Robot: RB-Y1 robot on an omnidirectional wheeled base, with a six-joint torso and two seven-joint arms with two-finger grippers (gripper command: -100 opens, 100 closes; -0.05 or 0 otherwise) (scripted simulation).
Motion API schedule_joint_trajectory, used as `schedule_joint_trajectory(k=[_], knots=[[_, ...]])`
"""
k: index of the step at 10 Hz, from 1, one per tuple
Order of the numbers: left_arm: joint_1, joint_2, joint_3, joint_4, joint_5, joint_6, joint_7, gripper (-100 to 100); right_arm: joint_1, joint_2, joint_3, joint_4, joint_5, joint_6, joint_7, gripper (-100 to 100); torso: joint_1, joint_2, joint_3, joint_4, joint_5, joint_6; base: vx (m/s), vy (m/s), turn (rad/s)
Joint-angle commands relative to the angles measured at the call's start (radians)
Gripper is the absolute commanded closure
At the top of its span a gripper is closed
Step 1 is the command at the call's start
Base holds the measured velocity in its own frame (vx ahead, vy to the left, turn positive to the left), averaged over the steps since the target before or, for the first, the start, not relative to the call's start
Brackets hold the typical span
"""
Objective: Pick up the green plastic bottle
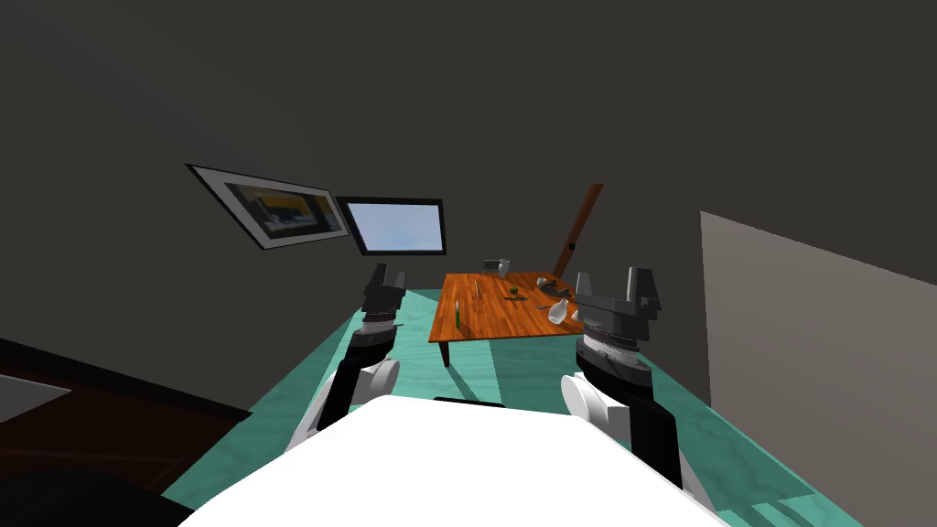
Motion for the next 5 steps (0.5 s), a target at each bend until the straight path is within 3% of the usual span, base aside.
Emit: schedule_joint_trajectory(k=[1, 5], knots=[[-0.008, 0.036, -0.002, 0.024, 0.015, 0.002, 0.018, -100, 0.000, 0.000, 0.000, 0.000, 0.000, 0.000, 0.000, 0, 0.000, 0.000, 0.000, 0.000, 0.000, 0.000, 0.007, -0.004, 0.001], [-0.037, 0.088, -0.010, 0.102, 0.063, 0.010, 0.082, -100, 0.000, 0.000, 0.000, 0.000, 0.000, 0.000, 0.000, 0, -0.001, -0.002, -0.001, 0.000, 0.000, 0.000, 0.019, -0.017, -0.002]])
